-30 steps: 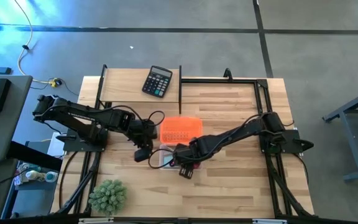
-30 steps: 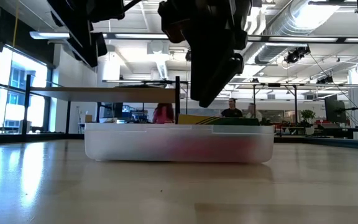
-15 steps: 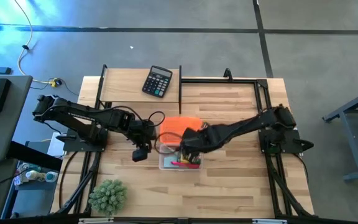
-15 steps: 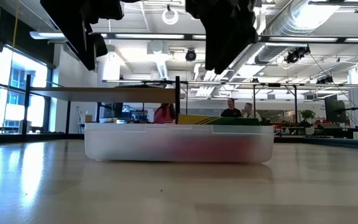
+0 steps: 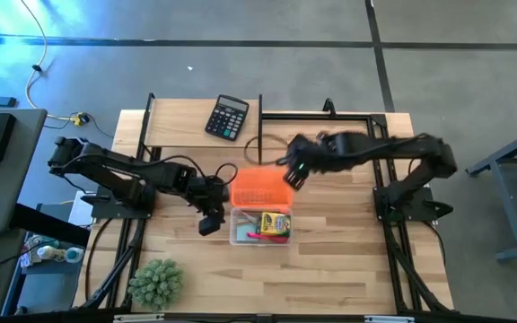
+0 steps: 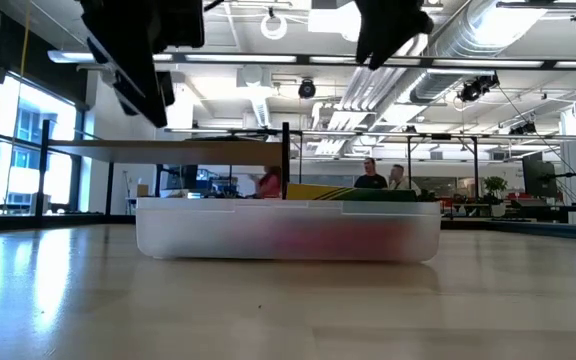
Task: Pack school essentials
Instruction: Close the school supply box
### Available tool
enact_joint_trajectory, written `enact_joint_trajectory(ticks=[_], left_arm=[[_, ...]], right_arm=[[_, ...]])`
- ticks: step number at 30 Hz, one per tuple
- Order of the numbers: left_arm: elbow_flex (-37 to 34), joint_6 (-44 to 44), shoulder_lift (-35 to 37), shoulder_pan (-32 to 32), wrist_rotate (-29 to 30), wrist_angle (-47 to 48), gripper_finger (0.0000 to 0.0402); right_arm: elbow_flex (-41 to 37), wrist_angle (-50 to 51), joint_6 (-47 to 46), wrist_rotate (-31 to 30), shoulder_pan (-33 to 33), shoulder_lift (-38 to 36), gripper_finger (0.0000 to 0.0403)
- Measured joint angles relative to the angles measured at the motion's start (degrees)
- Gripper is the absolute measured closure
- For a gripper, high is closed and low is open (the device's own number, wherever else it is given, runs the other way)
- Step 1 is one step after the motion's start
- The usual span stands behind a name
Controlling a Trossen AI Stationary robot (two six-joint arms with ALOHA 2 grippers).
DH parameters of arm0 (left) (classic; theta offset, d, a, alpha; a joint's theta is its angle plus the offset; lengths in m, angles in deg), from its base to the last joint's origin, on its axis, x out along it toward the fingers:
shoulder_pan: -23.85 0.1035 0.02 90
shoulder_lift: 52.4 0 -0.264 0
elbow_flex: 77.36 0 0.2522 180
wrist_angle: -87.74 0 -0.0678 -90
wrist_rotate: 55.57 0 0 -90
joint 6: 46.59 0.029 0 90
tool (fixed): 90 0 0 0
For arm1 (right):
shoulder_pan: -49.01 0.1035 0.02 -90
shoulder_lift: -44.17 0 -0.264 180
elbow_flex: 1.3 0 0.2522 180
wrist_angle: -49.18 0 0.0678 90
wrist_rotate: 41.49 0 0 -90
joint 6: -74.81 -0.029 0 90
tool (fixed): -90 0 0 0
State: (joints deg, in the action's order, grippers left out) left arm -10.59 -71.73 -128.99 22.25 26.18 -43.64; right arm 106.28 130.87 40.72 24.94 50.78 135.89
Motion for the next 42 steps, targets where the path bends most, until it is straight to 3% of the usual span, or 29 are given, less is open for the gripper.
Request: enact_joint_trajectory(ticks=[12, 22, 27, 34, 42], left_arm=[[-5.51, -15.81, 0.00, 0.88, 6.50, -2.64, 0.0211], [-5.52, -26.30, 0.00, 7.76, 8.85, -3.01, 0.0211], [-5.52, -29.16, 0.00, 11.22, 9.00, -3.04, 0.0211], [-5.52, -32.77, 0.00, 14.46, 11.61, -3.07, 0.0211], [-5.52, -33.73, 0.00, 15.47, 11.93, -3.07, 0.0211]], right_arm=[[0.00, 1.32, 15.81, 0.28, -15.89, -16.35, 0.0232], [-0.24, 2.31, 24.90, 7.74, -26.19, -21.96, 0.0232], [-7.59, -2.48, 31.29, 16.18, -28.55, -21.88, 0.0232], [-20.77, -13.19, 29.58, 26.51, -29.15, -21.85, 0.0232], [-29.44, -23.65, 24.89, 28.97, -28.43, -21.85, 0.0232]])
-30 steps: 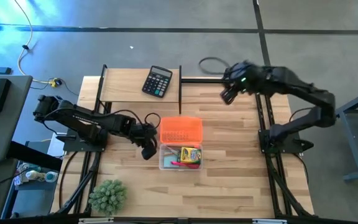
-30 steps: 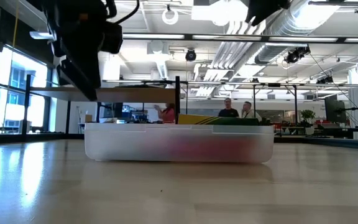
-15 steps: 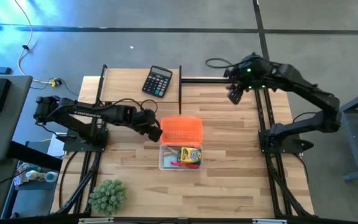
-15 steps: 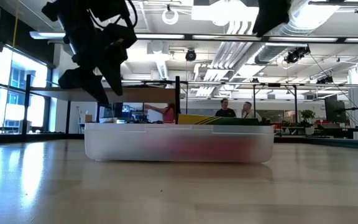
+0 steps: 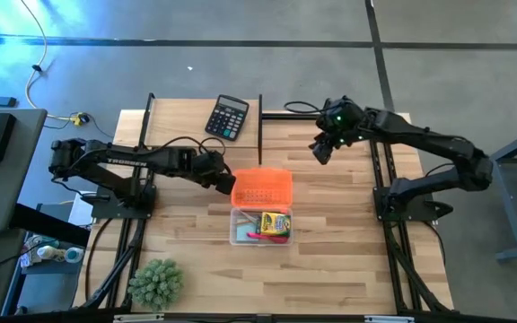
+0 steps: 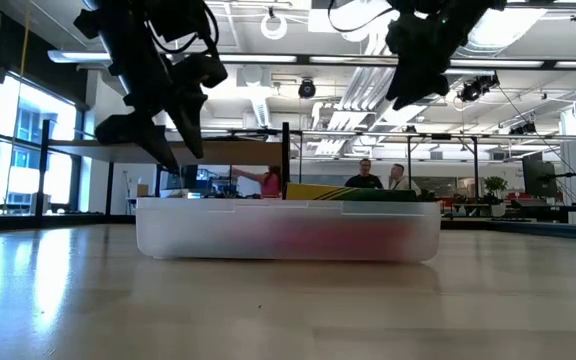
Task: Pack school essentials
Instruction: Close the school supply box
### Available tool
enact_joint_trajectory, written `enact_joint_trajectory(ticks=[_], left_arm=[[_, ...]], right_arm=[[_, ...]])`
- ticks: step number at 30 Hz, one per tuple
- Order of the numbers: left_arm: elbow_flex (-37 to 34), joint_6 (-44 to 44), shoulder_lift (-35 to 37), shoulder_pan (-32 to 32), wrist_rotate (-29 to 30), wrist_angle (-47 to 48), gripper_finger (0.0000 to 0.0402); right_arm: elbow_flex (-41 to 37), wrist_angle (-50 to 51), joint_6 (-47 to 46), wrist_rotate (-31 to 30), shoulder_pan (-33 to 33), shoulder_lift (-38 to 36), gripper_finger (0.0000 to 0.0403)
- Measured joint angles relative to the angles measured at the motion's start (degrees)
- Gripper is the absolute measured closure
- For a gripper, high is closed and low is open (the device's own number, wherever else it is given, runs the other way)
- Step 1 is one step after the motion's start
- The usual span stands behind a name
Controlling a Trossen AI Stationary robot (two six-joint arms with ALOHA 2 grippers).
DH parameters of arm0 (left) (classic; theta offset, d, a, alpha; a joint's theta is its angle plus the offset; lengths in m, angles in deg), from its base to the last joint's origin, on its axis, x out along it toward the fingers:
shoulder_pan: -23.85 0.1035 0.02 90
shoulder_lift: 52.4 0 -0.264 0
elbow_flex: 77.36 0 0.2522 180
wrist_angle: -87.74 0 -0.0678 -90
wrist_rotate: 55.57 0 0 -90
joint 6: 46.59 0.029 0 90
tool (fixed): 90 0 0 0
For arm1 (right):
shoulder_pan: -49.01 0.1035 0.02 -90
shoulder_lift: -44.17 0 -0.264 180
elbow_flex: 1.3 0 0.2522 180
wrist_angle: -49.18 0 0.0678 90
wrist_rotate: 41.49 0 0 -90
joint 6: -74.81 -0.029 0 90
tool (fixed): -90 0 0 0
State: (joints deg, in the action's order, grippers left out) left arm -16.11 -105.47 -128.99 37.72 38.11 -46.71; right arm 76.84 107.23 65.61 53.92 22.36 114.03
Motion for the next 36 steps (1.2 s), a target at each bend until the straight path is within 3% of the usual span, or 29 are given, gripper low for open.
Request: enact_joint_trajectory(ticks=[4, 10, 15, 19, 26, 36], left_arm=[[0.00, 2.96, 0.00, -0.01, -0.97, -0.40, 0.0211], [0.01, 15.74, 0.00, -2.46, -5.12, -8.03, 0.0211], [0.02, 25.24, -0.01, -6.23, -5.15, -12.52, 0.0211], [0.02, 29.71, -0.02, -8.59, -5.12, -11.75, 0.0211], [0.04, 36.68, -0.02, -10.98, -4.96, -6.93, 0.0211], [0.04, 38.54, -0.02, -14.54, -4.91, -5.01, 0.0211]], right_arm=[[-2.45, -7.02, -1.10, -1.05, 2.05, 0.00, 0.0232], [-7.54, -18.68, -4.75, -6.30, 6.06, 0.56, 0.0232], [-7.29, -20.67, -3.60, -15.36, 11.86, 2.14, 0.0232], [-3.77, -20.73, -1.59, -18.92, 14.13, 3.75, 0.0232], [-0.26, -16.55, 0.37, -18.81, 14.30, 9.06, 0.0232], [-0.26, -12.33, 0.22, -16.41, 14.73, 16.21, 0.0232]])
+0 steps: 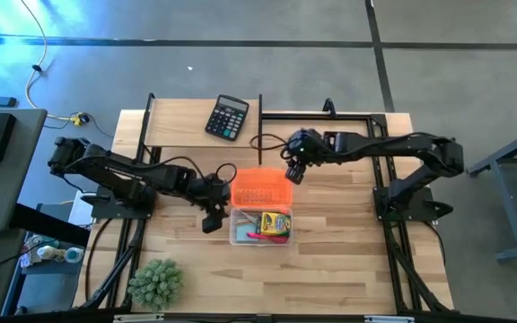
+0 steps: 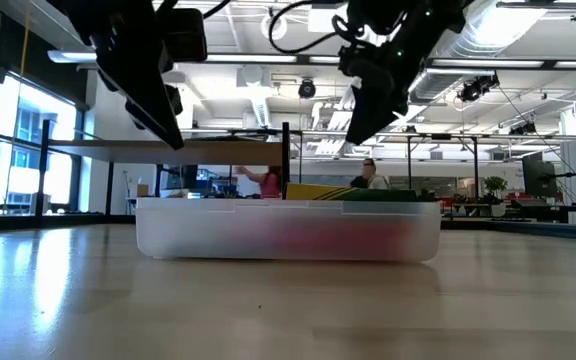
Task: Pack school essentials
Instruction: Close the school supply box
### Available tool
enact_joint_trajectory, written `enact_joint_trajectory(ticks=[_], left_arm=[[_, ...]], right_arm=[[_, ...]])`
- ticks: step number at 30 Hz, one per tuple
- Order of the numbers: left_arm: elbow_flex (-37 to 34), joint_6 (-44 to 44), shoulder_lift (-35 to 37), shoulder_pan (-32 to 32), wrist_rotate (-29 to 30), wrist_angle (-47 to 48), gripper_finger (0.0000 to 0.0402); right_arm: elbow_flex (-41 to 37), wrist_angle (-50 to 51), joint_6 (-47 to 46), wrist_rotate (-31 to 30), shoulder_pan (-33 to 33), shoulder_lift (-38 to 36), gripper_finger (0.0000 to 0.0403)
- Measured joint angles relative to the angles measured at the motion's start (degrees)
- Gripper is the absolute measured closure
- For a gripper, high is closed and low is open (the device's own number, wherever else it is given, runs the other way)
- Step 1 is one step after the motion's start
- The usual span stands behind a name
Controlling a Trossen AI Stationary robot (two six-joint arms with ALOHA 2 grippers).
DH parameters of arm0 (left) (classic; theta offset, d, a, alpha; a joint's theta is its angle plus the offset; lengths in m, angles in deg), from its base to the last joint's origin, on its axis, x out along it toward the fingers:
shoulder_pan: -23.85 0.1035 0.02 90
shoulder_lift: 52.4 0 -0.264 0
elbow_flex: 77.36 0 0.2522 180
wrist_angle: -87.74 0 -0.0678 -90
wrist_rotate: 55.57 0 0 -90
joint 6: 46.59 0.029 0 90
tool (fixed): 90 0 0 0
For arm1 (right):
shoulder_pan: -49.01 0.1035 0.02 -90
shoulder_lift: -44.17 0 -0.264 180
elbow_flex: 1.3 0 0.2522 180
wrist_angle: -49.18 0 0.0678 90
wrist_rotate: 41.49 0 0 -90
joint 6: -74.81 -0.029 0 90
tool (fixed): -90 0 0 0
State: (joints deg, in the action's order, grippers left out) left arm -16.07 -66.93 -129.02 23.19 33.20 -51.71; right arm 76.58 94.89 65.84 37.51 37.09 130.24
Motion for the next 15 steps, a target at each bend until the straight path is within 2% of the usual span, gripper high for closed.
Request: enact_joint_trajectory(ticks=[15], left_arm=[[0.04, -2.01, -5.99, -1.29, 0.04, -0.97, 0.0211]], right_arm=[[-0.11, -2.87, 7.38, 5.26, 0.06, 9.40, 0.0232]])
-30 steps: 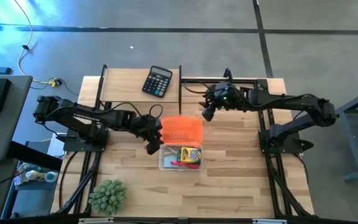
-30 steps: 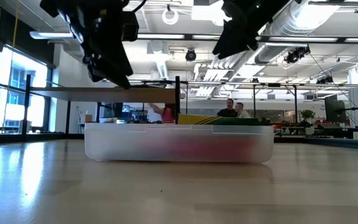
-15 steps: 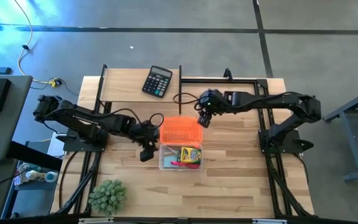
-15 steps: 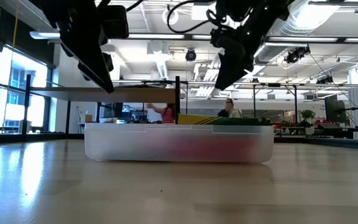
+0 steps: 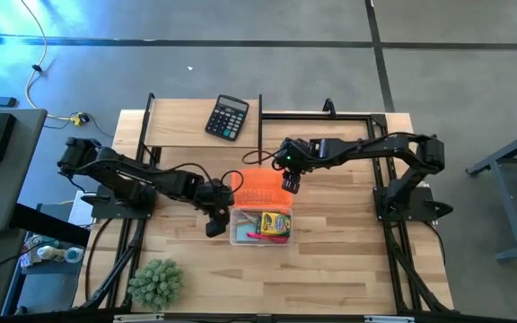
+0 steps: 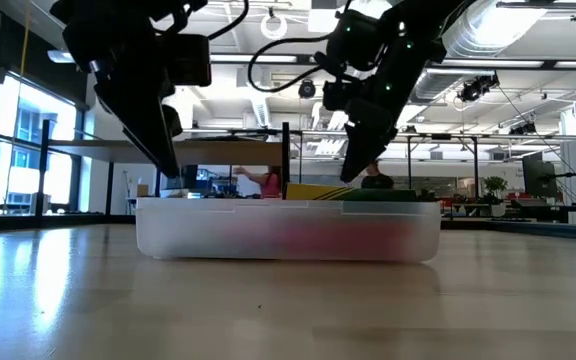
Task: Pack school essentials
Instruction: Close the school supply box
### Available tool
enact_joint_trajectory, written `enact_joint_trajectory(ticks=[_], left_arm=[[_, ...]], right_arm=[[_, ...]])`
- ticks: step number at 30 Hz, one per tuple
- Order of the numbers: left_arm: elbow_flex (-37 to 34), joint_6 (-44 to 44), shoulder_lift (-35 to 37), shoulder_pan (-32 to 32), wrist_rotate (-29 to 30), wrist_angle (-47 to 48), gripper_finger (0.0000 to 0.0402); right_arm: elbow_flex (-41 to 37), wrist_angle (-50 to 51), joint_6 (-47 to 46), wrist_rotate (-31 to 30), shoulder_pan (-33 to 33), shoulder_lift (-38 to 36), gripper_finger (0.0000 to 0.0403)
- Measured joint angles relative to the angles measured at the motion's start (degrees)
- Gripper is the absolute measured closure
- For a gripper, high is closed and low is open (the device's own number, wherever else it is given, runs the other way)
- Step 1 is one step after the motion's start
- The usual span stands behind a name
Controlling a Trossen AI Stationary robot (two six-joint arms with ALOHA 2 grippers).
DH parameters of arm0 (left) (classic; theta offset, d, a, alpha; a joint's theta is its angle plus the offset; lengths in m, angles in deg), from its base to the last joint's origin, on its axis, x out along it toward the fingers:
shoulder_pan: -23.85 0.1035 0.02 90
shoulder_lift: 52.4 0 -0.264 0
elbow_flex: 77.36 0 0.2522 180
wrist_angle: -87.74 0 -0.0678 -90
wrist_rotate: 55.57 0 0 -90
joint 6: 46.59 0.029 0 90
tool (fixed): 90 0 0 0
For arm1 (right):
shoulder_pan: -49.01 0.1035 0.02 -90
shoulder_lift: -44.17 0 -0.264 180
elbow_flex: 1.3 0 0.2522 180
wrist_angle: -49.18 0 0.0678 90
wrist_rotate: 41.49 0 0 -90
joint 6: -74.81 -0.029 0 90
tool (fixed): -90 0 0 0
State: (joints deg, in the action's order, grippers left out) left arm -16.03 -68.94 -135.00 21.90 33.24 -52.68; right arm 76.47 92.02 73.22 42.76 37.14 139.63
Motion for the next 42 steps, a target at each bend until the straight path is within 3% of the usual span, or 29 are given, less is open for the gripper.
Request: enact_joint_trajectory(ticks=[20, 42], left_arm=[[0.00, -0.02, 0.07, -0.09, 0.15, -0.18, 0.0211], [0.00, 0.90, 0.09, 0.31, 0.40, 0.10, 0.0211]], right_arm=[[-0.09, -0.99, 1.42, -0.01, -0.60, 7.37, 0.0236], [-0.11, -1.03, -4.00, -0.62, -0.97, 7.62, 0.0381]])
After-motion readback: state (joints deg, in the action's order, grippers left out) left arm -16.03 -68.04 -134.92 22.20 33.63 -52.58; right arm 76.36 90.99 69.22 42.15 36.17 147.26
